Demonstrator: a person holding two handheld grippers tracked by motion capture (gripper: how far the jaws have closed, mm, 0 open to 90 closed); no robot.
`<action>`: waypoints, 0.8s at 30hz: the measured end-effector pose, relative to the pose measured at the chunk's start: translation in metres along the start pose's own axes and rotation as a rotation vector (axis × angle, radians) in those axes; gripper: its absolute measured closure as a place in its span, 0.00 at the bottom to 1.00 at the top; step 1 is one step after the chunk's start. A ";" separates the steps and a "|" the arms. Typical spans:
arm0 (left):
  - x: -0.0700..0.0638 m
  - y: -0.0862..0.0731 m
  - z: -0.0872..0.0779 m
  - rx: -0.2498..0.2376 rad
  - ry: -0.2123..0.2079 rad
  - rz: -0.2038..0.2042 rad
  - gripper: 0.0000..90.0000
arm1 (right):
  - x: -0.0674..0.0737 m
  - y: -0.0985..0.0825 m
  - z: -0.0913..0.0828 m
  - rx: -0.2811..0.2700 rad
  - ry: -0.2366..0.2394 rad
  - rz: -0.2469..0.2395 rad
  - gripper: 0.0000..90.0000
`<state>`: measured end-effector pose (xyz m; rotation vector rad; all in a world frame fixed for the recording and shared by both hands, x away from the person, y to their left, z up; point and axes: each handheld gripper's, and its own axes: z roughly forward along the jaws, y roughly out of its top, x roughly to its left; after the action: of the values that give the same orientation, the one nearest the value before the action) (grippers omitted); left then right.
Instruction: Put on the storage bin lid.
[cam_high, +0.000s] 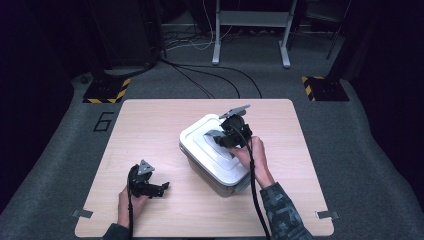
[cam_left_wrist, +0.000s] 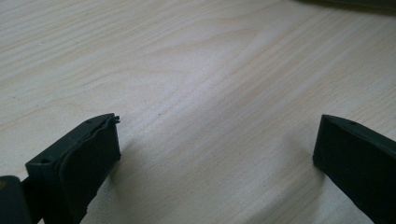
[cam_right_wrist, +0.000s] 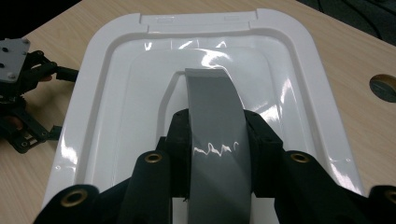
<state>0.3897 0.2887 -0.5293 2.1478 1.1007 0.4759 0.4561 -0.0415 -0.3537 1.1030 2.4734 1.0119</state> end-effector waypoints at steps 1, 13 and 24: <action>0.000 0.000 0.000 0.000 0.000 0.000 0.00 | 0.000 0.000 0.000 0.000 0.000 0.000 0.74; -0.001 0.000 0.001 -0.011 0.005 -0.005 0.00 | 0.010 -0.008 0.014 0.032 -0.027 0.005 0.74; -0.001 0.000 0.001 -0.014 0.005 -0.008 0.00 | 0.010 -0.012 0.016 0.021 -0.017 0.010 0.73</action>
<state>0.3896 0.2879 -0.5303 2.1311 1.1053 0.4846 0.4503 -0.0321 -0.3732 1.1274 2.4731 0.9772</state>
